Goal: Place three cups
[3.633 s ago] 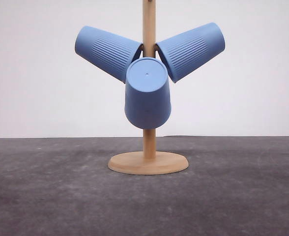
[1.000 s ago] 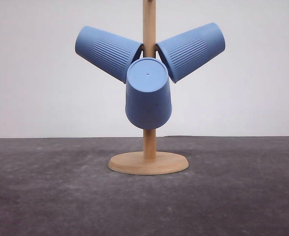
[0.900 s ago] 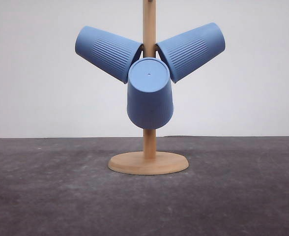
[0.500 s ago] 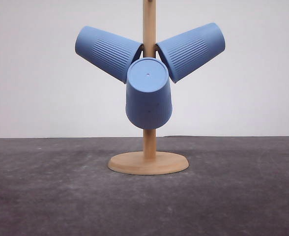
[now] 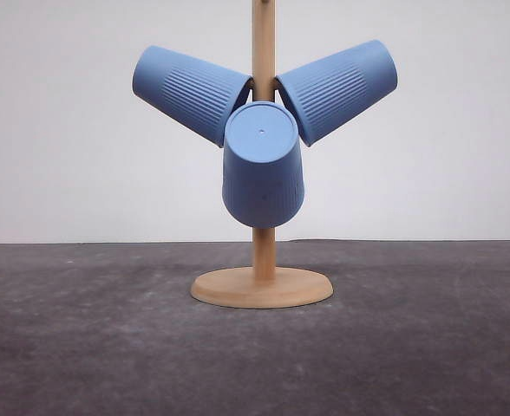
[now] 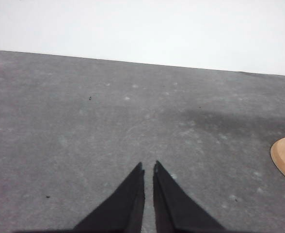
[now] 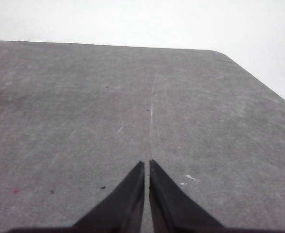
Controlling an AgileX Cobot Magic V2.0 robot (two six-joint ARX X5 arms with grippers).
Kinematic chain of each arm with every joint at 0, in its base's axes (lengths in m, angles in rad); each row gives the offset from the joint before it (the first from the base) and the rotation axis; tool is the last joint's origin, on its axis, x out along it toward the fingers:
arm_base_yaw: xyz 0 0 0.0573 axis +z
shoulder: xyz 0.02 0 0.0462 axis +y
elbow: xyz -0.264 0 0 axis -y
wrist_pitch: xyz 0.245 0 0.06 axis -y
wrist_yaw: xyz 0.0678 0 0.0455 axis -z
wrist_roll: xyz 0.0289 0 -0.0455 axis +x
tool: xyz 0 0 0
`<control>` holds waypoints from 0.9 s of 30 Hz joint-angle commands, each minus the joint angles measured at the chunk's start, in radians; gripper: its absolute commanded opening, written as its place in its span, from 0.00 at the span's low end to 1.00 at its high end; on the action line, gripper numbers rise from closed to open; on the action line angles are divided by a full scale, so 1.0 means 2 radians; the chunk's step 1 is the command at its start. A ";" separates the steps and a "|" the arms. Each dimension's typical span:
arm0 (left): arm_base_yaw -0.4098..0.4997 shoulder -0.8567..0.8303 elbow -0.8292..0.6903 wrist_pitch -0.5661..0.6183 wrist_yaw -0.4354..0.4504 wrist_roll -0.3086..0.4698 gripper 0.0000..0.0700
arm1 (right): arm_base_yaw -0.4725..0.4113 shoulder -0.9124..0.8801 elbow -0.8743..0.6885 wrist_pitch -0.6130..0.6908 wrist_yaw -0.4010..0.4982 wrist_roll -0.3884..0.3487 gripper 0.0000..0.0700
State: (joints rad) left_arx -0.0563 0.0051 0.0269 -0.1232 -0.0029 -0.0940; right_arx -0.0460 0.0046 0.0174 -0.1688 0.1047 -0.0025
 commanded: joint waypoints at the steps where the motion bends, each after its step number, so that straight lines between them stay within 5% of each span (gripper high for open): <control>1: -0.001 0.000 -0.007 0.006 -0.001 0.000 0.02 | 0.001 0.000 -0.002 0.006 0.000 0.006 0.02; 27: -0.001 0.000 -0.007 0.006 -0.001 0.000 0.02 | 0.001 0.000 -0.002 0.006 0.000 0.006 0.02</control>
State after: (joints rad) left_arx -0.0563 0.0051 0.0269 -0.1230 -0.0029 -0.0940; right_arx -0.0460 0.0044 0.0174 -0.1688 0.1047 -0.0025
